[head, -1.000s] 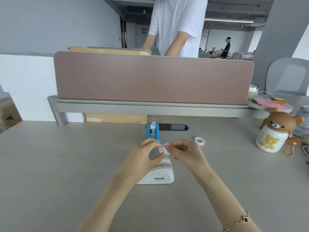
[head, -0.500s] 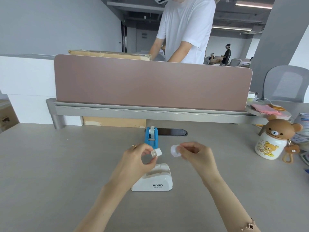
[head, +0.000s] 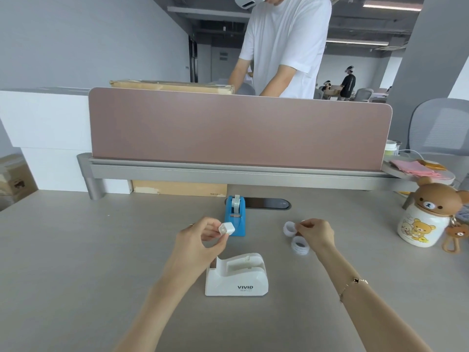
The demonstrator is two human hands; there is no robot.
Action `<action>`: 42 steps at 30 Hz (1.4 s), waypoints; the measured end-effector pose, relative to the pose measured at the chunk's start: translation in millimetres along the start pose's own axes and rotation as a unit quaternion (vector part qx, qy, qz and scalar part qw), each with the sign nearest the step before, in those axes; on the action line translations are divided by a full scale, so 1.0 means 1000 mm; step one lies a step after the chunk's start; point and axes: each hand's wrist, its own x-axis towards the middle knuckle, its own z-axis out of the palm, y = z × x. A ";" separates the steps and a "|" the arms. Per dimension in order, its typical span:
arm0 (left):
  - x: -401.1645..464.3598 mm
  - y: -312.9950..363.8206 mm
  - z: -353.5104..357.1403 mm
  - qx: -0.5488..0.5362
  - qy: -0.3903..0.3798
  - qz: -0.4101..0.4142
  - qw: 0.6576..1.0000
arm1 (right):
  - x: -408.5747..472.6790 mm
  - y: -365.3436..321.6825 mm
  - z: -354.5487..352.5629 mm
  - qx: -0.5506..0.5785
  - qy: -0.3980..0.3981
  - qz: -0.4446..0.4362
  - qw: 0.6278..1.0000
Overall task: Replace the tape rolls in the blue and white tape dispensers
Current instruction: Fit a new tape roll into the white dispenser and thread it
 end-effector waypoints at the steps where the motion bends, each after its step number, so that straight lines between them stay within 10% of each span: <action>1: 0.000 0.000 0.000 -0.003 0.002 0.002 1.000 | 0.001 0.000 0.002 0.000 0.004 0.005 1.000; 7: 0.000 0.003 -0.002 -0.011 0.000 0.016 1.000 | -0.007 -0.001 -0.003 0.012 0.048 -0.012 0.999; 14: -0.002 0.000 0.002 -0.014 -0.024 -0.002 1.000 | -0.029 0.021 0.003 -0.208 0.008 -0.307 0.928; 20: 0.001 -0.002 0.002 -0.010 -0.023 0.004 1.000 | -0.022 0.023 0.013 -0.343 -0.064 -0.238 0.906; 28: 0.002 -0.004 0.003 0.038 -0.067 -0.001 0.997 | -0.035 0.027 -0.005 -0.227 0.001 -0.185 0.956; 42: -0.008 0.029 0.014 -0.046 -0.086 0.044 0.994 | -0.126 -0.005 -0.033 0.138 -0.114 -0.134 0.975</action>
